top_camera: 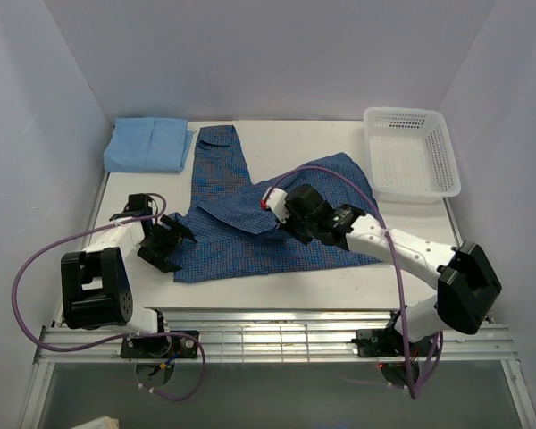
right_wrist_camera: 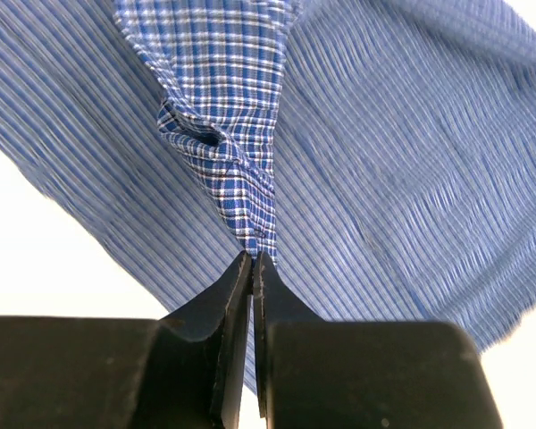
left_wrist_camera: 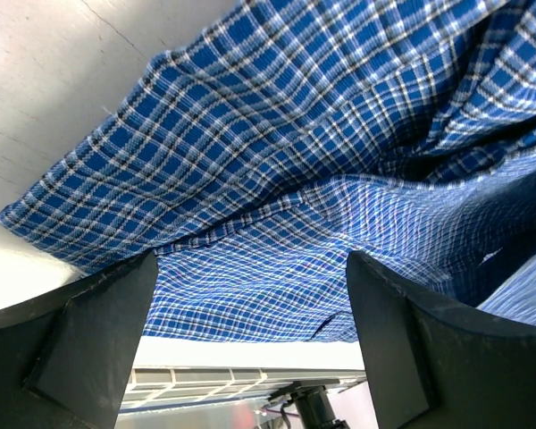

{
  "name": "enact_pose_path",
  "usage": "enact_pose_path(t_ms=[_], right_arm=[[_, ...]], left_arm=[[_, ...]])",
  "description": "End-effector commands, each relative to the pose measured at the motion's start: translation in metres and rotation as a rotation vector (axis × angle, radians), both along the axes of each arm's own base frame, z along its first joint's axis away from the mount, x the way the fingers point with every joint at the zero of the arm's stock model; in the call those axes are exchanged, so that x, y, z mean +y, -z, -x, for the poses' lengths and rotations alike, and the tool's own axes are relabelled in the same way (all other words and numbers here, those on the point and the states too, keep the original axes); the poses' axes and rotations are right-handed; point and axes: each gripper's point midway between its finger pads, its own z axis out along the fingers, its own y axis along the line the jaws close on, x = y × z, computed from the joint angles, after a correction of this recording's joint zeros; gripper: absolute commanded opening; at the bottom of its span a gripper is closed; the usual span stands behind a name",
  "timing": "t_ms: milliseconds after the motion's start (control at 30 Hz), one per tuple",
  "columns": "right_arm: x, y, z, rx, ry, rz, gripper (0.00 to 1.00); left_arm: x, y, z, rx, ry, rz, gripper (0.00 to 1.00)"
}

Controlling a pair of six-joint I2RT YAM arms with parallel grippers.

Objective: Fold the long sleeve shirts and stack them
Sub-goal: Fold the shirt

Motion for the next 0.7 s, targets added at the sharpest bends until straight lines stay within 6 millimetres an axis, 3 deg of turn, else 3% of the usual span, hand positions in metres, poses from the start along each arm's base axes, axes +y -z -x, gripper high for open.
enact_pose_path(t_ms=[0, 200, 333, 500, 667], right_arm=[[-0.034, -0.008, 0.004, -0.027, -0.059, 0.054, 0.08], [-0.109, -0.026, -0.025, -0.147, 0.154, 0.143, 0.08], [-0.147, -0.054, -0.047, -0.265, 0.282, 0.194, 0.08], [-0.17, -0.091, -0.066, -0.435, 0.33, 0.249, 0.08], [-0.173, -0.114, -0.075, -0.544, 0.331, 0.245, 0.08]], left_arm=[[0.016, 0.01, -0.009, 0.001, -0.035, -0.072, 0.98], [0.021, 0.008, -0.013, 0.003, -0.056, -0.087, 0.98], [0.023, 0.009, -0.012, 0.012, -0.071, -0.091, 0.98], [0.024, 0.008, -0.013, 0.011, -0.091, -0.084, 0.98], [0.025, 0.004, -0.015, -0.005, -0.104, -0.08, 0.98]])
